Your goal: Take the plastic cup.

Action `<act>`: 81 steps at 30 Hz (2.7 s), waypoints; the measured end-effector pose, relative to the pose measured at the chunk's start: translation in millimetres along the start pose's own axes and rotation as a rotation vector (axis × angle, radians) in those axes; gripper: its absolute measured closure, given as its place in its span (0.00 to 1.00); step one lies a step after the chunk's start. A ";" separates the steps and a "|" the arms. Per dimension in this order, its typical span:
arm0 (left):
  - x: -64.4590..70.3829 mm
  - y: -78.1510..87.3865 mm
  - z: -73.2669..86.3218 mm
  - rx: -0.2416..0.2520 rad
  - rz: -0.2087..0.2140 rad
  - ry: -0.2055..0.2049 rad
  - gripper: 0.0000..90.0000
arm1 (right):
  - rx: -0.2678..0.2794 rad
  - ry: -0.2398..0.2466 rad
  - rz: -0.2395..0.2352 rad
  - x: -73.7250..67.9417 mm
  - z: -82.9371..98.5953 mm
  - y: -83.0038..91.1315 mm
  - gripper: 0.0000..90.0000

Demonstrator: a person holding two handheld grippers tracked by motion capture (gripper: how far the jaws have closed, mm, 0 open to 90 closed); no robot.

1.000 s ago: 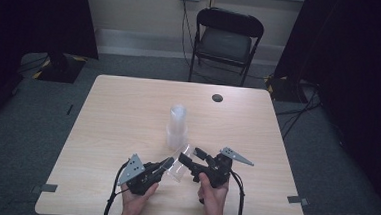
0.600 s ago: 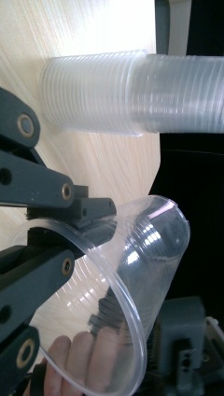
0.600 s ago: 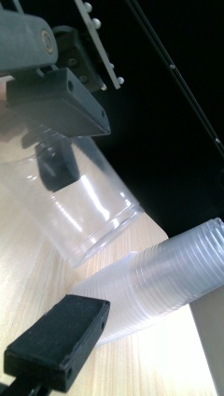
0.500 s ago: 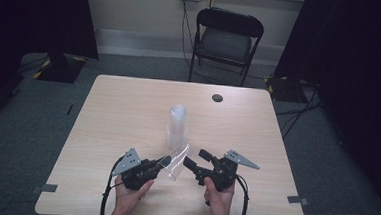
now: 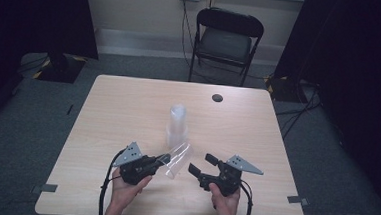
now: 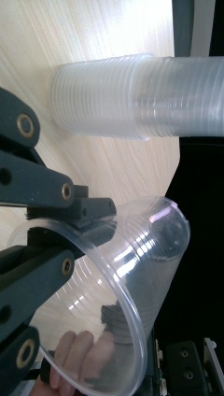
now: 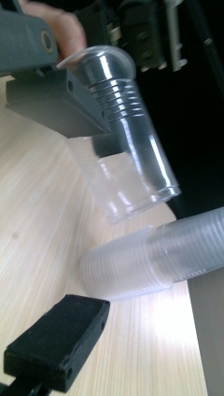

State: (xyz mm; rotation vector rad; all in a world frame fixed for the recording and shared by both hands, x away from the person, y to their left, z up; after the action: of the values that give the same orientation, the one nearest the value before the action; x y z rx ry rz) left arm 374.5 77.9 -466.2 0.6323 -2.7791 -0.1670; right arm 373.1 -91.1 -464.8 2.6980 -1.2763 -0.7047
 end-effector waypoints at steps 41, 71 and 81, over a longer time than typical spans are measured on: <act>-7.7 -37.1 17.3 -0.470 0.025 0.014 0.98 | -0.168 0.496 0.119 0.2 36.6 -5.5 0.15; -5.1 -45.9 8.5 -0.581 0.053 0.094 0.98 | -0.184 0.702 0.176 -8.6 41.2 -22.3 0.12; 3.5 -53.0 6.6 -0.595 0.085 0.091 0.98 | -0.166 0.747 0.155 -24.5 38.7 -30.5 0.13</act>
State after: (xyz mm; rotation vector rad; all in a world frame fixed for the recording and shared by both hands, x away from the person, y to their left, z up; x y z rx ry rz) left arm 391.0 29.2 -480.8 0.3538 -2.4699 -0.8774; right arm 364.6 -48.1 -498.0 2.3180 -1.1260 0.2067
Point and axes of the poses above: each handheld gripper's, and its own axes: y roughly backward along the jaws, z roughly out of its underside, x roughly to its right, the point moved 8 cm from there along -y, roughly forward along the jaws, and after that the axes turned 9 degrees about z, right-handed, at the moved point
